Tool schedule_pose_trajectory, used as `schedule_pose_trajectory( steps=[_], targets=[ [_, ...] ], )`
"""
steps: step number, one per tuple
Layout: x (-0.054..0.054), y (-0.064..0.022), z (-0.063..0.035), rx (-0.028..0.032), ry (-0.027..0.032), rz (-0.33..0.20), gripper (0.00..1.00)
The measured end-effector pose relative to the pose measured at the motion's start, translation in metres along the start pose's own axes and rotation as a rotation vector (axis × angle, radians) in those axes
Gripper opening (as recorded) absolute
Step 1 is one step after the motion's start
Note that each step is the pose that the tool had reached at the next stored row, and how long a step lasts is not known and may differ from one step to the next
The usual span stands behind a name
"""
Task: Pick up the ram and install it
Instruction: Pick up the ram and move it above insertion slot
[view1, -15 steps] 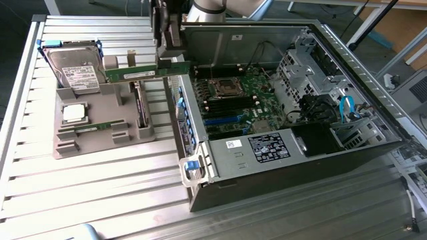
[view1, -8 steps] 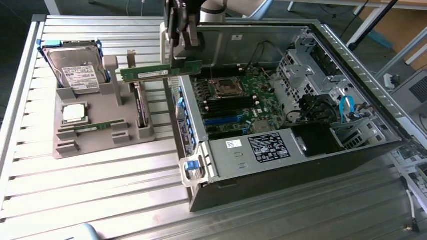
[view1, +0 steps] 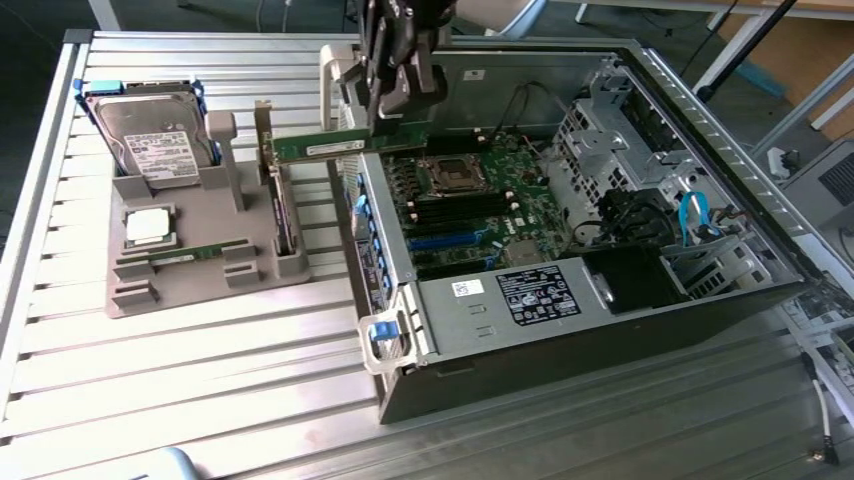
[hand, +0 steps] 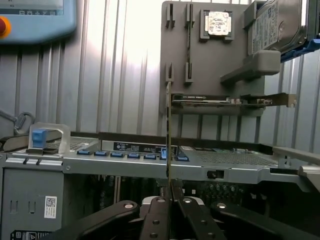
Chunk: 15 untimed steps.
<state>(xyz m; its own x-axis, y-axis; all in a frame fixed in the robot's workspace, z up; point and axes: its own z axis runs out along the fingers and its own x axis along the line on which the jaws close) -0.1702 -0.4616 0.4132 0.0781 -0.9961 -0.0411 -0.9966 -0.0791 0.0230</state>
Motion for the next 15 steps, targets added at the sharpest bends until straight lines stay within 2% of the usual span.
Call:
schedule_pose_trajectory(
  steps=[10, 12, 15],
  targets=[
    [0.003, -0.0264, -0.0007, 0.0000, 0.0000, 0.000, 0.12],
    [0.005, -0.0366, -0.0011, -0.0001, 0.0001, 0.000, 0.12],
    [0.006, -0.0462, -0.0013, 0.0000, 0.0000, 0.000, 0.12]
  ],
)
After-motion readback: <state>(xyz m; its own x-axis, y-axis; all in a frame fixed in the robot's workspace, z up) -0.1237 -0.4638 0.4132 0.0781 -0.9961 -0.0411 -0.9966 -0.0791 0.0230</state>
